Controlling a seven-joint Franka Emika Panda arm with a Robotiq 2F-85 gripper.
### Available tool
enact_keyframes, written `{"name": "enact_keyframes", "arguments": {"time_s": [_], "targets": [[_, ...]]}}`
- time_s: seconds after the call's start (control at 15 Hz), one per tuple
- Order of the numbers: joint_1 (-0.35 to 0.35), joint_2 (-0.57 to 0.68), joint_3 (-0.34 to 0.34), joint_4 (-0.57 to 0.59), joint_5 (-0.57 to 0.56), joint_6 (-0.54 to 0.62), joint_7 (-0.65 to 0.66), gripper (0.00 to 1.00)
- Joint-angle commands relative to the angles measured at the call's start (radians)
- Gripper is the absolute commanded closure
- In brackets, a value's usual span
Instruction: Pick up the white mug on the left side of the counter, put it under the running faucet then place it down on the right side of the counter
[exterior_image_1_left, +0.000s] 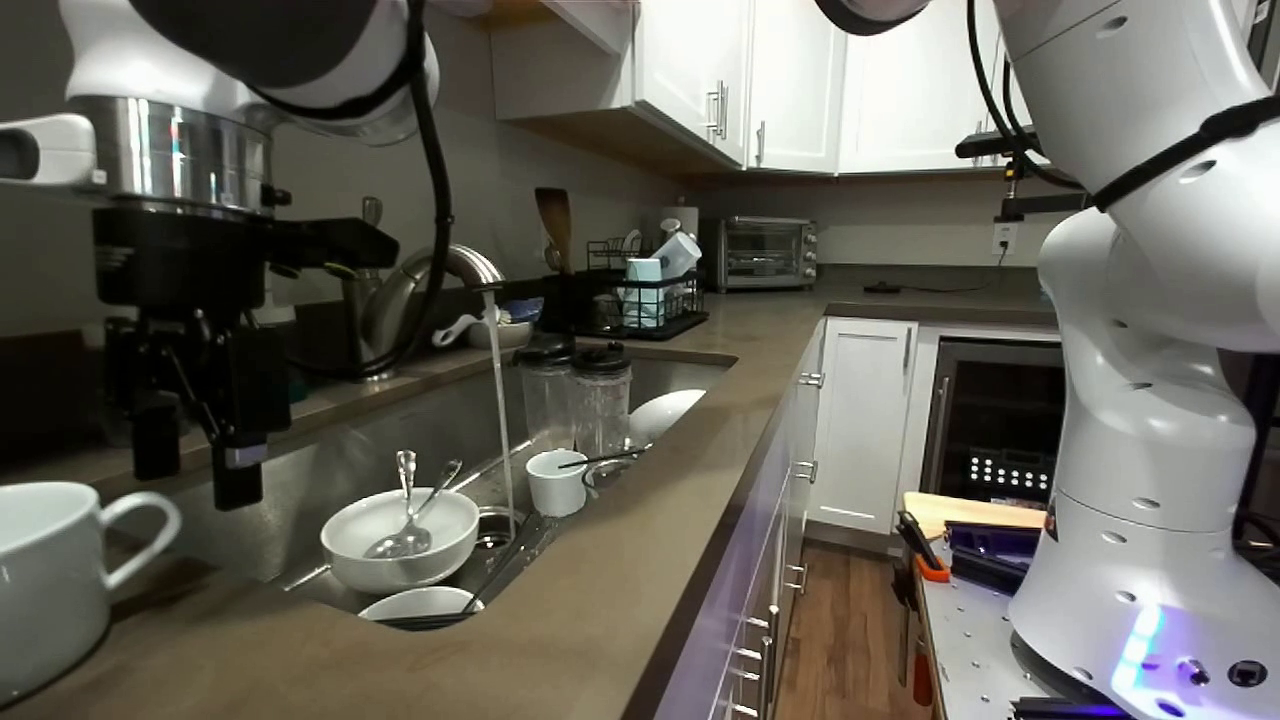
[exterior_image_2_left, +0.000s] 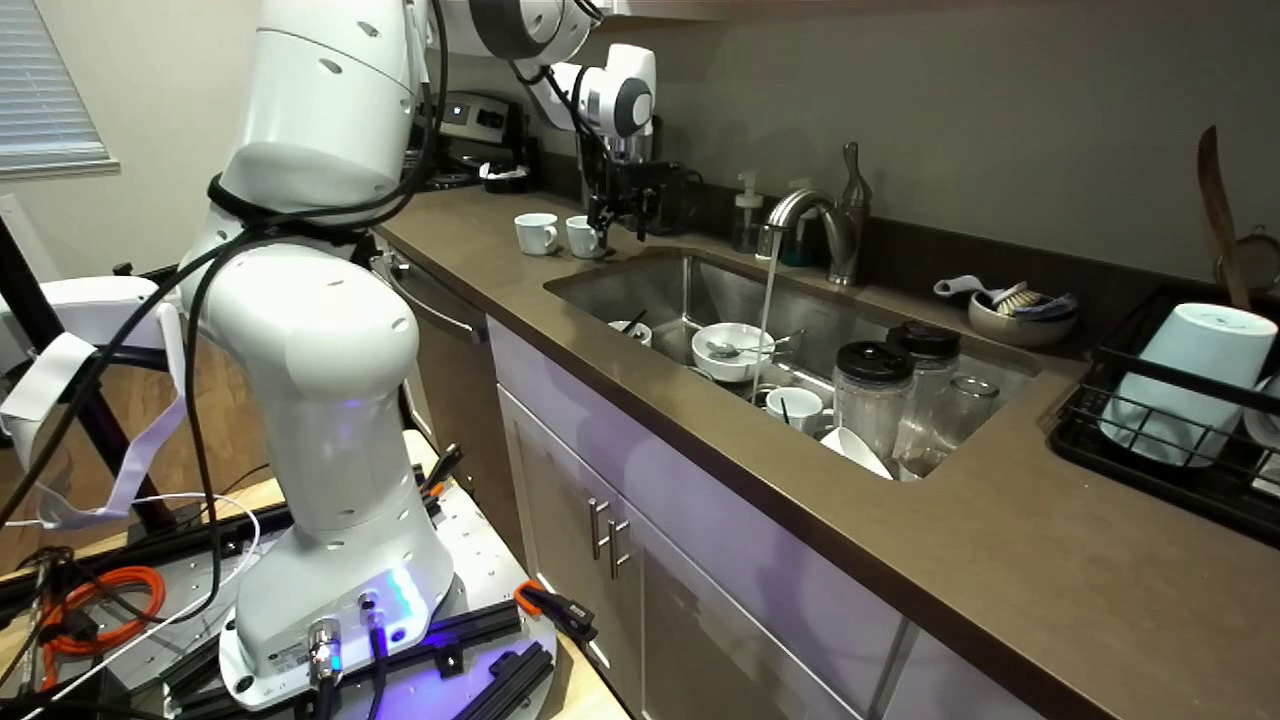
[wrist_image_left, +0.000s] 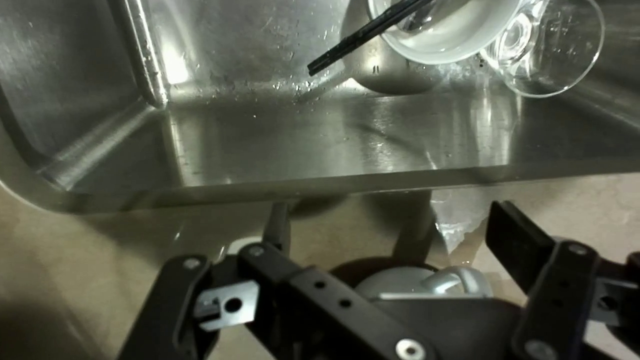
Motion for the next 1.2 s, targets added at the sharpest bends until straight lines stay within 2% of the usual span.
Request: {"name": "enact_keyframes", "arguments": {"time_s": [0.0,0.53,0.87,0.93,1.07,1.13], "targets": [[0.002,-0.005,0.014,-0.038,0.019,0.038,0.010,0.00],[0.023,0.025,0.034,-0.039,0.026,0.073,0.040,0.00],[0.042,0.036,0.025,-0.032,0.015,0.108,0.125,0.00],[0.043,0.036,0.026,-0.033,0.015,0.117,0.142,0.25],[0.046,0.035,0.025,-0.035,0.010,0.125,0.174,0.33],[0.045,0.034,0.027,-0.036,0.013,0.126,0.184,0.09]]}}
